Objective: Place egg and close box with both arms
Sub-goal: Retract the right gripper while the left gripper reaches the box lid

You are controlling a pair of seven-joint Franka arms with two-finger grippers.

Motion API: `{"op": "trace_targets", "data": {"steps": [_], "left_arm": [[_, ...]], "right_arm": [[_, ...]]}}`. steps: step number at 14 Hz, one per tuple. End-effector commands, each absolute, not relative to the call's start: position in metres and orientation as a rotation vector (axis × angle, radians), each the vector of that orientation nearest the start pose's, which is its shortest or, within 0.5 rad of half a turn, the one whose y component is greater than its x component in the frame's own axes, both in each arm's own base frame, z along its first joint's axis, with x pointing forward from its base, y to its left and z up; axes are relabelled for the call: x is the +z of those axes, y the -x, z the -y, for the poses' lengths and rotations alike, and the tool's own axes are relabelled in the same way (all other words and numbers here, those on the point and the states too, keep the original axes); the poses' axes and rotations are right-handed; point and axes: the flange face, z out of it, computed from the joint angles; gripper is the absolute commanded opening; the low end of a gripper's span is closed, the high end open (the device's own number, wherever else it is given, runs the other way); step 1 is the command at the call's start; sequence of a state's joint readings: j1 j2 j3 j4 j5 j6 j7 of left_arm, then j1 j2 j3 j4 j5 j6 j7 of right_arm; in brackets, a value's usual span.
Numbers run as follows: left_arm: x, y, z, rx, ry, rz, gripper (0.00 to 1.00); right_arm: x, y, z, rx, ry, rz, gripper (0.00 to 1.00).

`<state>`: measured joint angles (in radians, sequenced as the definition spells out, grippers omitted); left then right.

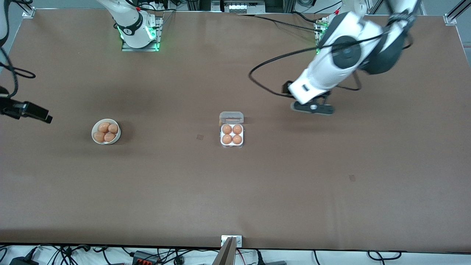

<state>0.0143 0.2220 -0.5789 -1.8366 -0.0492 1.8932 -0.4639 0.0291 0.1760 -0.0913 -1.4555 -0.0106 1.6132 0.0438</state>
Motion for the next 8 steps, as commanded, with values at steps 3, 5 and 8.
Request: {"op": "trace_targets", "data": {"steps": [3, 5, 8], "left_arm": [[0.367, -0.518, 0.357, 0.22, 3.254, -0.104, 1.0], [0.338, -0.51, 0.391, 0.164, 3.21, -0.181, 1.0], [0.322, -0.514, 0.408, 0.139, 3.199, -0.097, 1.0]], "right_arm": [[0.573, -0.555, 0.033, 0.04, 3.172, -0.077, 1.0], [0.572, -0.553, 0.031, 0.045, 3.172, -0.064, 1.0], [0.569, -0.556, 0.025, 0.055, 3.173, -0.045, 1.0]]}}
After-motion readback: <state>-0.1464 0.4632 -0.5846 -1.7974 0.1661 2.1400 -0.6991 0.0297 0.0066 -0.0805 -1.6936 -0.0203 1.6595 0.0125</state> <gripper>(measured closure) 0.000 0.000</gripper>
